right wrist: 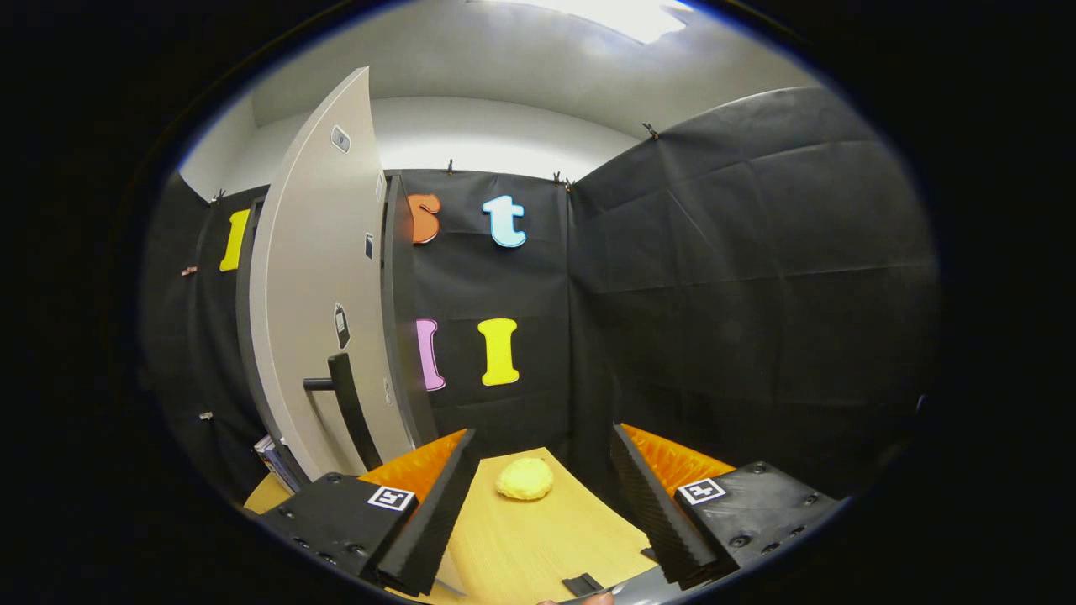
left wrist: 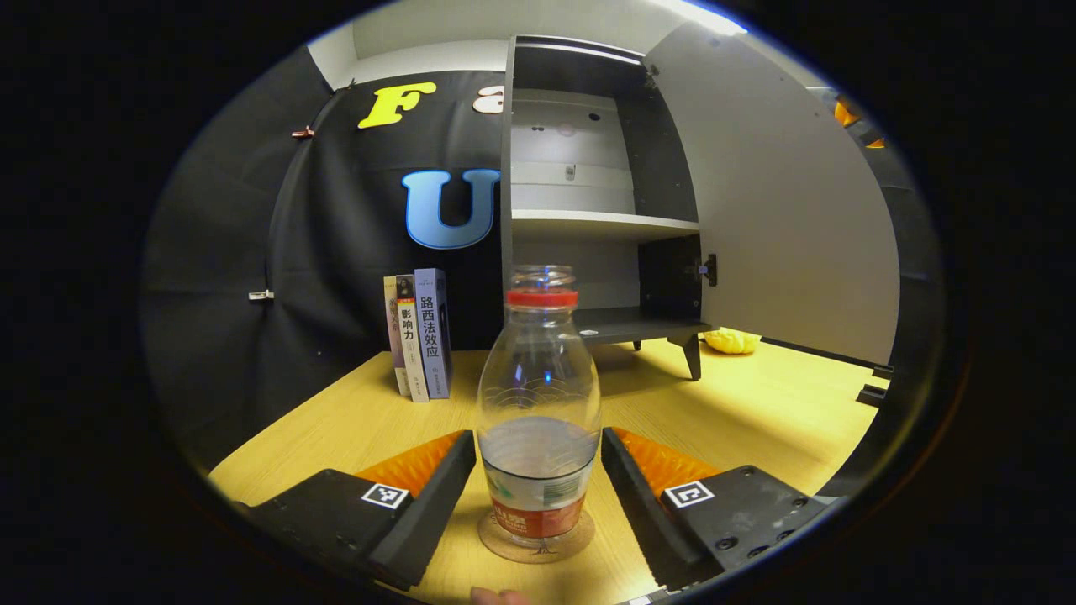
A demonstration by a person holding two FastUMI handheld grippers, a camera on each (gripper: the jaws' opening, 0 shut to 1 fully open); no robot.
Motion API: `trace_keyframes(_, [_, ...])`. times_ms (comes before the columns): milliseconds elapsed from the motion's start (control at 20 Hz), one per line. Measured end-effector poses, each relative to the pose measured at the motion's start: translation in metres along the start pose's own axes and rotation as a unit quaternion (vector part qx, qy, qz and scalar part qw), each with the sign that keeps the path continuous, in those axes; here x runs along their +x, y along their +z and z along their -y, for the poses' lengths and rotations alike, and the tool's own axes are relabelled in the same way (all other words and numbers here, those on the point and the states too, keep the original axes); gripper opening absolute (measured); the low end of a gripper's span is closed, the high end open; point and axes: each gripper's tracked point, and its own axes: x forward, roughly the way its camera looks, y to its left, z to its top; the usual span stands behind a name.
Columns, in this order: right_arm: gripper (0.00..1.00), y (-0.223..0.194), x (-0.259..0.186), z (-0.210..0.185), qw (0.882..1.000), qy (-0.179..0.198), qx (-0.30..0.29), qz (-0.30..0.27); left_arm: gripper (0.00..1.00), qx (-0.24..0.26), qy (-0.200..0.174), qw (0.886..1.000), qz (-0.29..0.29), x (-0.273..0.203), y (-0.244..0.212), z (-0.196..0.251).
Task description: Open the cabinet door with the right hand, grasp the bottle in the cabinet with the left hand and place it on the coaster, then close the cabinet door with the right hand.
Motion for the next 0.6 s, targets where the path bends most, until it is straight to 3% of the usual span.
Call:
trace_keyframes(150, [0.98, 0.0, 0.001, 0.001, 1.0, -0.001, 0.0, -0.001, 0.94, -0.007, 0.015, 1.0, -0.006, -0.007, 0.019, -0.008])
trace_keyframes(300, [0.98, -0.001, 0.003, 0.001, 1.0, 0.003, -0.015, 0.001, 0.95, -0.029, 0.019, 0.999, 0.014, -0.018, 0.067, -0.006])
trace_keyframes(600, [0.98, -0.004, 0.006, -0.012, 0.999, 0.042, -0.034, -0.005, 0.95, -0.002, 0.009, 0.999, 0.039, -0.033, 0.171, 0.004])
